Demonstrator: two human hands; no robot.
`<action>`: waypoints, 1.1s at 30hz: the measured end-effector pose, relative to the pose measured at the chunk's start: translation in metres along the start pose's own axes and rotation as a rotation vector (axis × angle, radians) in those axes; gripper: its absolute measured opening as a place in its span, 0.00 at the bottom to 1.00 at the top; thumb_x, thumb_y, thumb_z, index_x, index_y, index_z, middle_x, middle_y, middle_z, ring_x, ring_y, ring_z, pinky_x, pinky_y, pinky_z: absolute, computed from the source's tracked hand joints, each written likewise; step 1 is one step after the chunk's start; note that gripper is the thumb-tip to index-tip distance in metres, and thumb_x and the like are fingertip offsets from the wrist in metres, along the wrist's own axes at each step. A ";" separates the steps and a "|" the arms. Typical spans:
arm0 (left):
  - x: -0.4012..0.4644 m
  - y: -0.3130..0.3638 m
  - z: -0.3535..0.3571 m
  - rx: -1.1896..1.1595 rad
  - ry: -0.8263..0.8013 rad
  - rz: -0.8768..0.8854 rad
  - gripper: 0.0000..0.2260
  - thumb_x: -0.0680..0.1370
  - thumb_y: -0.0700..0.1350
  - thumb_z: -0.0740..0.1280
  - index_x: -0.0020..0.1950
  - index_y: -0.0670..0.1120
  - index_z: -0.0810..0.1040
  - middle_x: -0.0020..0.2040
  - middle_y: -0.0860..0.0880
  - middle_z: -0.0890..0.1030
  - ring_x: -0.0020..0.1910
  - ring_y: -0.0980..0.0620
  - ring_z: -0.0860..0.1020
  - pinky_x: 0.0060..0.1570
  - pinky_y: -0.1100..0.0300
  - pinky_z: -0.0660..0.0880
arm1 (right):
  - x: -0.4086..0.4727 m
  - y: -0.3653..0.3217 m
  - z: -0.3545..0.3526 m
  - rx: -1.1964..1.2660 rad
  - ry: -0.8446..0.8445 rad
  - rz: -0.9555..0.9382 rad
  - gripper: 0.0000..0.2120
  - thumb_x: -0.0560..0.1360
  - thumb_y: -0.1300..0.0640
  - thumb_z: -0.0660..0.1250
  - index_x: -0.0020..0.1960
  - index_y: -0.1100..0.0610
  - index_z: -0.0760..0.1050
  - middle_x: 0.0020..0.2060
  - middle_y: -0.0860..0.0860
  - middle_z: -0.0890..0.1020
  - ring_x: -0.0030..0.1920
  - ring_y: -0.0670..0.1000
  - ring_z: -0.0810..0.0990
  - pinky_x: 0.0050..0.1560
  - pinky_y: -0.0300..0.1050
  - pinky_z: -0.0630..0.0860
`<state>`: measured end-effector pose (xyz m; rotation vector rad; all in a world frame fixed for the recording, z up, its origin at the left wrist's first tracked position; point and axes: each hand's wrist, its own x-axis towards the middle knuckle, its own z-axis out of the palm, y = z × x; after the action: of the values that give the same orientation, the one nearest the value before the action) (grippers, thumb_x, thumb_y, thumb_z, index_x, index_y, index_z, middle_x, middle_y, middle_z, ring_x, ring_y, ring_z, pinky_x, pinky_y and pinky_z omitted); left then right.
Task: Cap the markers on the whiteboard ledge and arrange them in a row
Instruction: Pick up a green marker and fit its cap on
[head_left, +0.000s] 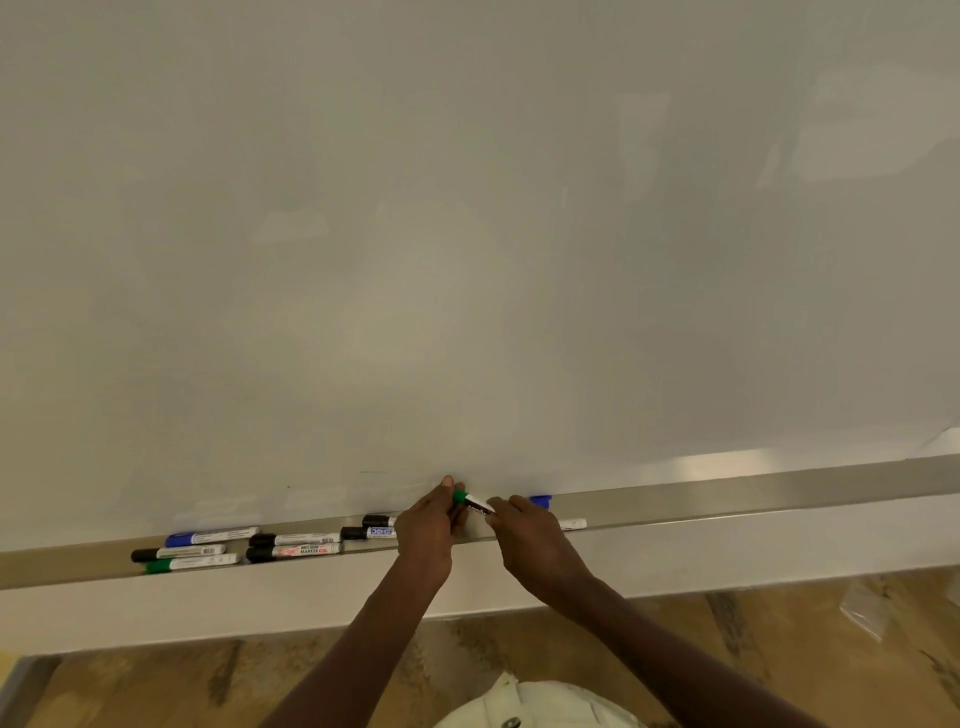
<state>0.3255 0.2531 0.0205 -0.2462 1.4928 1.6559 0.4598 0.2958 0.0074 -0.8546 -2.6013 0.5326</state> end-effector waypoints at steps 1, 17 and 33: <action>0.000 0.001 -0.001 0.010 -0.001 -0.009 0.05 0.74 0.42 0.72 0.45 0.41 0.81 0.44 0.43 0.85 0.42 0.50 0.82 0.46 0.57 0.80 | 0.002 -0.005 0.000 0.101 0.016 0.068 0.07 0.79 0.61 0.60 0.50 0.60 0.77 0.37 0.54 0.79 0.35 0.49 0.73 0.35 0.36 0.67; 0.006 0.004 -0.025 0.013 0.032 -0.089 0.07 0.75 0.38 0.69 0.49 0.36 0.76 0.43 0.40 0.80 0.39 0.48 0.79 0.34 0.61 0.80 | 0.017 0.040 -0.007 0.300 -0.174 0.374 0.09 0.74 0.60 0.69 0.53 0.56 0.82 0.49 0.52 0.84 0.45 0.47 0.76 0.44 0.35 0.70; -0.005 -0.014 -0.077 0.016 0.120 -0.145 0.06 0.79 0.38 0.64 0.50 0.35 0.78 0.45 0.40 0.83 0.45 0.46 0.82 0.45 0.56 0.78 | 0.034 0.040 0.016 0.226 -0.124 0.417 0.06 0.74 0.67 0.65 0.44 0.62 0.81 0.41 0.56 0.82 0.41 0.53 0.78 0.44 0.39 0.77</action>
<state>0.3084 0.1815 -0.0064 -0.4416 1.5385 1.5352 0.4468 0.3431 -0.0172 -1.3259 -2.4065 0.9997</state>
